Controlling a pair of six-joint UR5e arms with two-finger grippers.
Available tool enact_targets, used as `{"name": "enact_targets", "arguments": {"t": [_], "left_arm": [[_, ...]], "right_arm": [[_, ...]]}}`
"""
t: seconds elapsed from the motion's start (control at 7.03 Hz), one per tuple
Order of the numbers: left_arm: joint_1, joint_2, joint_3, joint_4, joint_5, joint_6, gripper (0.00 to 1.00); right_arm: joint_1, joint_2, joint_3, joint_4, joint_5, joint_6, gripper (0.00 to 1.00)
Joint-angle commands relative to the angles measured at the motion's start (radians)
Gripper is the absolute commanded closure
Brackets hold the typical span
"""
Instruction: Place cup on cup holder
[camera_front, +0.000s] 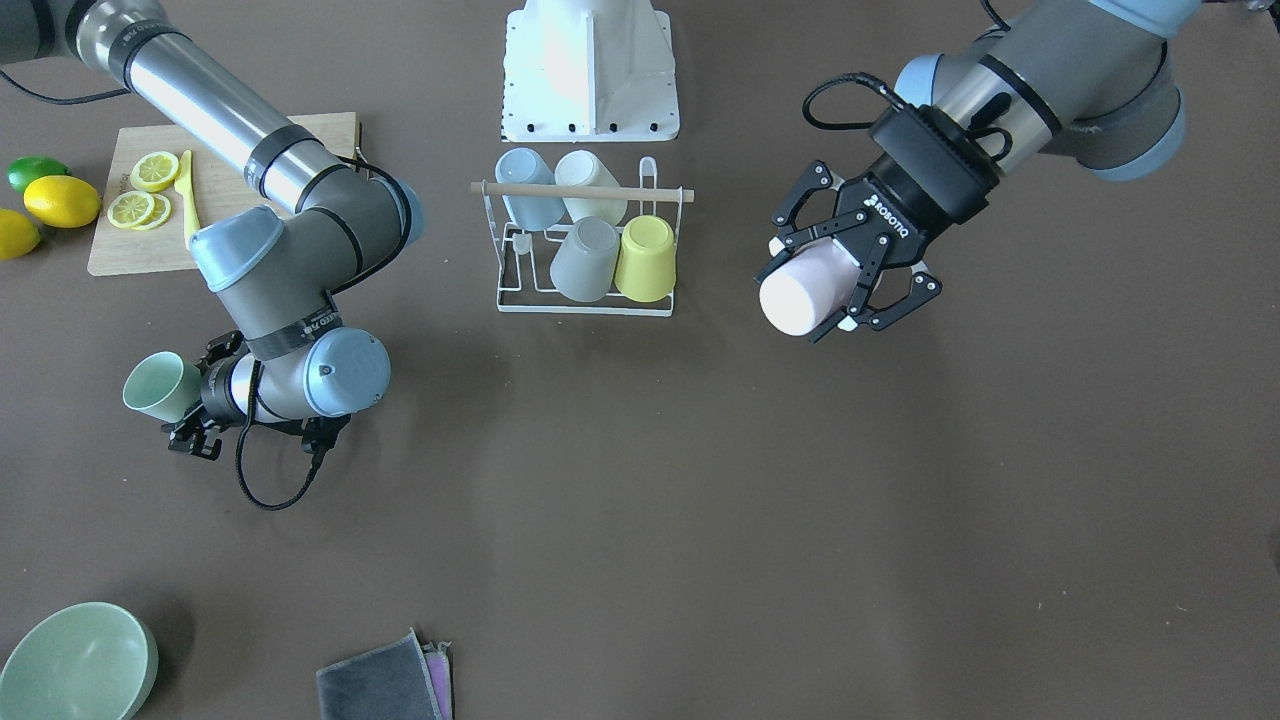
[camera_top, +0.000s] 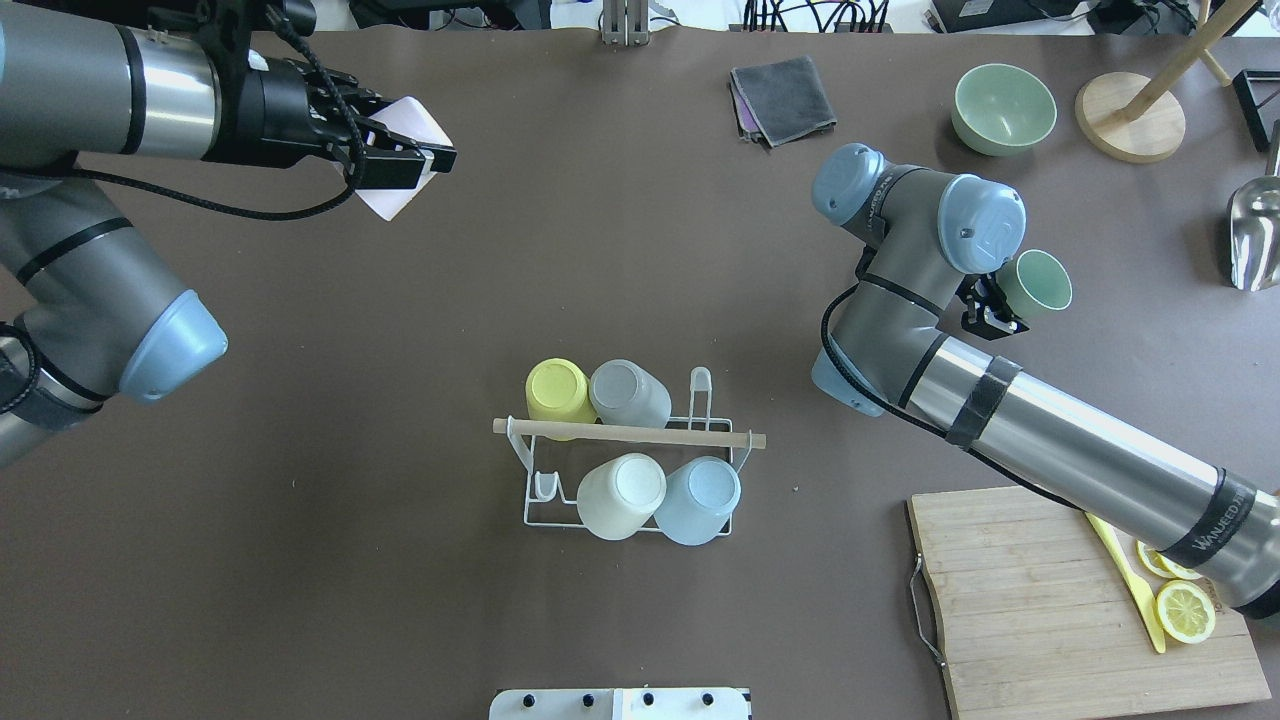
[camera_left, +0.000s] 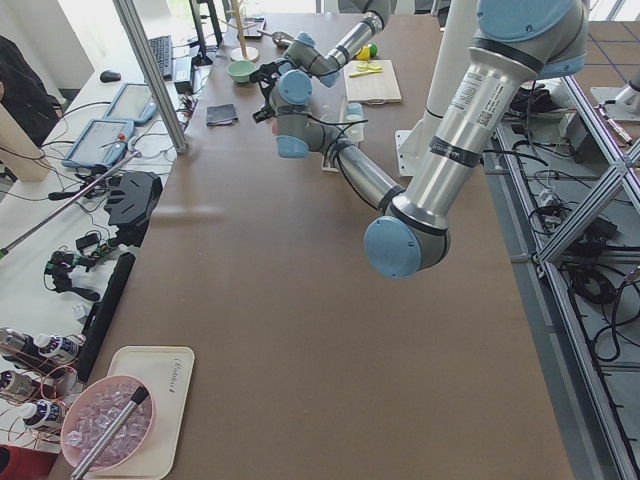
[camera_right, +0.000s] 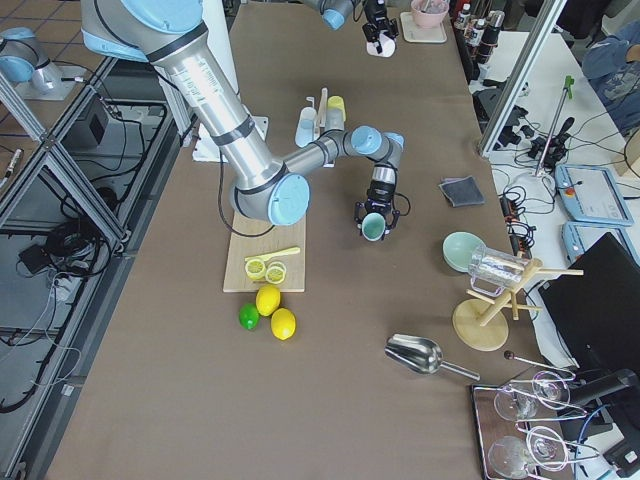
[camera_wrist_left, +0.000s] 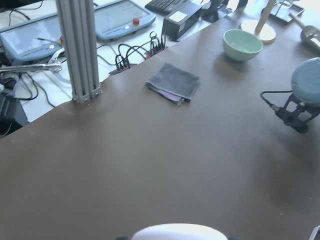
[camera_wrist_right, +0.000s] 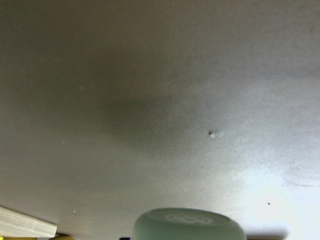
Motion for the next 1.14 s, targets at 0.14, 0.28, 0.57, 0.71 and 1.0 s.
{"name": "enact_targets", "arguments": {"t": [0.14, 0.28, 0.57, 0.71, 1.0], "left_arm": [[0.184, 0.104, -0.072, -0.359, 0.343, -0.060, 1.00], [0.264, 0.133, -0.135, -0.395, 0.472, -0.057, 1.00], [0.361, 0.153, -0.151, -0.475, 0.621, -0.037, 1.00], [0.486, 0.153, -0.149, -0.498, 0.765, 0.025, 1.00], [0.686, 0.145, -0.139, -0.562, 1.004, 0.215, 1.00]], "right_arm": [[0.053, -0.014, 0.026, 0.001, -0.007, -0.029, 1.00], [0.055, -0.013, 0.026, 0.003, -0.008, -0.056, 1.00], [0.066, -0.021, 0.026, 0.070, -0.049, -0.087, 1.00], [0.069, -0.021, 0.026, 0.072, -0.050, -0.087, 1.00], [0.074, -0.019, 0.027, 0.070, -0.045, -0.074, 1.00]]}}
